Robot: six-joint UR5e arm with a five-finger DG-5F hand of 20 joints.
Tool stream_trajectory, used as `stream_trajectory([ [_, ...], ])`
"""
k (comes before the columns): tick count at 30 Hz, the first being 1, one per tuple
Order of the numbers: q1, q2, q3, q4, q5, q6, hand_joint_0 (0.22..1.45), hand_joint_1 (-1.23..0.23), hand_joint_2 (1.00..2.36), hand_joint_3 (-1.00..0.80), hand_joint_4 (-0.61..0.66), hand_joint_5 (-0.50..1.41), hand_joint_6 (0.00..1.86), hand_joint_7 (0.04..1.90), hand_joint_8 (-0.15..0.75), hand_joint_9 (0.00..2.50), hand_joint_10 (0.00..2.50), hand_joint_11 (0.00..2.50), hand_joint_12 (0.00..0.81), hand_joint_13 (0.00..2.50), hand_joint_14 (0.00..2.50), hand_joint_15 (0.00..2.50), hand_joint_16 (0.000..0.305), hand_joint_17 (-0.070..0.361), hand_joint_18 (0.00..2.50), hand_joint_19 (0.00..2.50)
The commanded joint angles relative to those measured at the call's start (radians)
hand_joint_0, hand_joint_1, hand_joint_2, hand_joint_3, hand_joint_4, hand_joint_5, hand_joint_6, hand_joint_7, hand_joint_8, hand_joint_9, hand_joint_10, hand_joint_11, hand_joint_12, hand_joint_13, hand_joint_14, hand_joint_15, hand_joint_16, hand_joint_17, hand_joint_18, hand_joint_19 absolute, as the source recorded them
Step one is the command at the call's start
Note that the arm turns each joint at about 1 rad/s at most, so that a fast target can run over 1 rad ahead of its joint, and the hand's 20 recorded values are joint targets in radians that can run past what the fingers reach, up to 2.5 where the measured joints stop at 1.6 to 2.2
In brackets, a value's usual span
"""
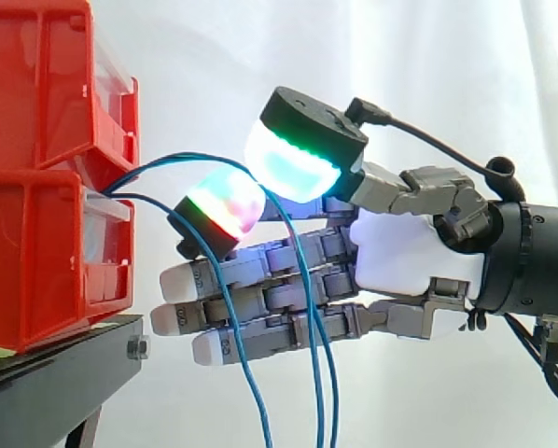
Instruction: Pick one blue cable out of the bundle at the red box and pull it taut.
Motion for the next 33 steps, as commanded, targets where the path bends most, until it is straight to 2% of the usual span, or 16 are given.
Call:
stream_trajectory([
  [1,0.0,0.0,0.0,0.0,0.0,0.0,0.78,-1.0,1.0,-0.5,-0.03,-0.24,0.93,0.87,0.253,0.5,0.01,0.46,0.355,0.25,0.0,0.04,0.052,0.117,0.39,0.0],
  [5,0.0,0.0,0.0,0.0,0.0,0.0,0.68,-1.02,1.0,-0.5,0.04,-0.24,0.92,0.86,0.262,0.5,0.01,0.47,0.358,0.25,0.0,0.04,0.052,0.118,0.39,0.0],
  [6,0.0,0.0,0.0,0.0,0.0,0.0,0.67,-1.01,1.0,-0.5,0.08,-0.22,0.92,0.87,0.301,0.59,0.01,0.48,0.369,0.28,0.0,0.06,0.053,0.119,0.4,0.0],
  [9,0.0,0.0,0.0,0.0,0.0,0.0,0.66,-0.98,1.0,-0.5,0.11,-0.19,0.91,0.9,0.333,0.72,0.01,0.53,0.366,0.33,0.0,0.07,0.053,0.119,0.43,0.05],
  [16,0.0,0.0,0.0,0.0,0.0,-0.002,0.58,-0.67,1.0,-0.5,0.13,-0.16,0.89,0.97,0.358,0.8,0.01,0.51,0.369,0.36,0.0,0.11,0.053,0.119,0.42,0.13],
  [21,0.0,0.0,0.0,0.0,0.0,-0.002,0.56,-0.55,1.0,-0.5,0.14,-0.15,0.89,0.97,0.364,0.81,0.01,0.52,0.372,0.36,0.0,0.13,0.054,0.121,0.41,0.16],
  [27,0.0,0.0,0.0,0.0,0.0,-0.002,0.56,-0.55,1.0,-0.5,0.13,-0.15,0.88,0.95,0.37,0.81,0.01,0.51,0.372,0.36,0.0,0.13,0.054,0.121,0.4,0.16],
  [29,0.0,0.0,0.0,0.0,0.0,-0.002,0.57,-0.59,1.0,-0.5,0.13,-0.15,0.88,0.96,0.368,0.81,0.01,0.51,0.369,0.36,0.0,0.13,0.053,0.119,0.4,0.16],
  [33,0.0,0.0,0.0,0.0,-0.002,-0.002,0.61,-0.7,1.01,-0.38,0.1,-0.15,0.89,1.01,0.365,0.81,0.01,0.52,0.362,0.37,0.0,0.12,0.052,0.117,0.42,0.15],
])
